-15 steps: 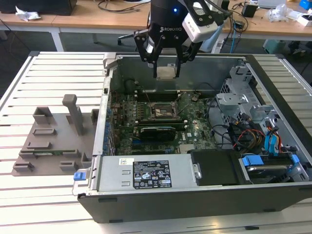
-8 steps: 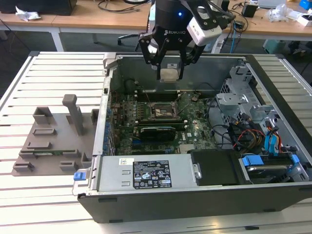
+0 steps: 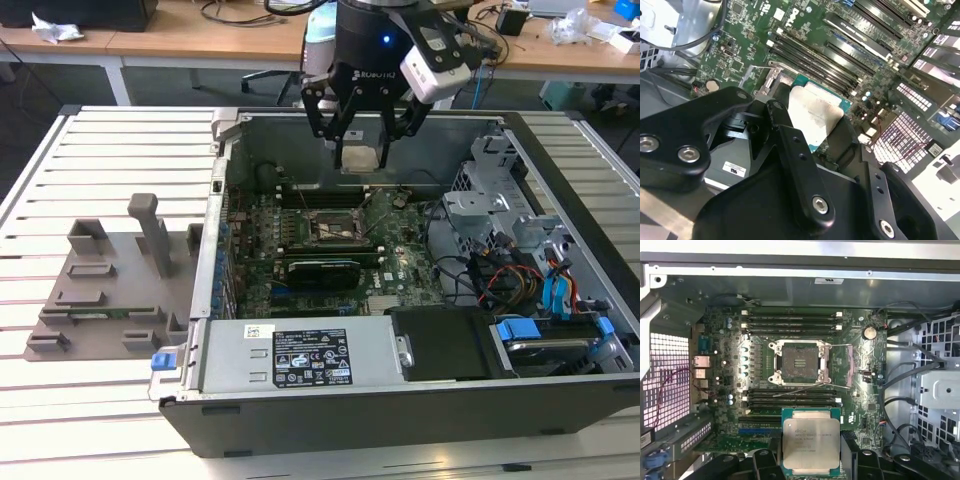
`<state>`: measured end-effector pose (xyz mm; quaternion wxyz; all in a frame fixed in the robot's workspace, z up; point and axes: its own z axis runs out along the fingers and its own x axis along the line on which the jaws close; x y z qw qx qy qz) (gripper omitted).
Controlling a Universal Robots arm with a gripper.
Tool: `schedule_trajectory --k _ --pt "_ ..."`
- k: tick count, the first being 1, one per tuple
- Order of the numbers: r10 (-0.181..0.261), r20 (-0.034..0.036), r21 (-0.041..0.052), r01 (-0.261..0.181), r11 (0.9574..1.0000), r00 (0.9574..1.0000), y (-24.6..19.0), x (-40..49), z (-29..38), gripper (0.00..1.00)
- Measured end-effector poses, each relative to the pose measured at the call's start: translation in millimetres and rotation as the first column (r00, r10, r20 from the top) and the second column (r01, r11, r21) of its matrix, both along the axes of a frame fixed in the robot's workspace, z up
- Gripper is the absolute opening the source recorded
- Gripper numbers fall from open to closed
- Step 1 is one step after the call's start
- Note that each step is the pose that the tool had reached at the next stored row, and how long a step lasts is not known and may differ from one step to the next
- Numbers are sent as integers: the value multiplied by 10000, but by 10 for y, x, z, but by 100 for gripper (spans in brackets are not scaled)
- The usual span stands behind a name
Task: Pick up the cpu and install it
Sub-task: 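Pick up the cpu and move it towards the insertion slot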
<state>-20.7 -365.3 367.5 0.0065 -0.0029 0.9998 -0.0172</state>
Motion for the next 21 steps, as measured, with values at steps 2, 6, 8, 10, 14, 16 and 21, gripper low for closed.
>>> schedule_trajectory --k 2,6,8,10,14,16,21 --pt "1 -2 -2 -1 10000 10000 0 19 -9 55" --pt "0 -11 -4 0 10000 10000 1 77 -48 55" --pt "0 -22 -5 0 10000 10000 3 110 -81 55" --pt "1 -32 -4 -1 10000 10000 7 137 -113 55" --pt "1 -42 -6 -1 10000 10000 24 142 -193 55" --pt "1 -42 -6 -1 10000 10000 37 140 -220 55" --pt "21 -41 -4 -21 10000 10000 106 131 -278 55"
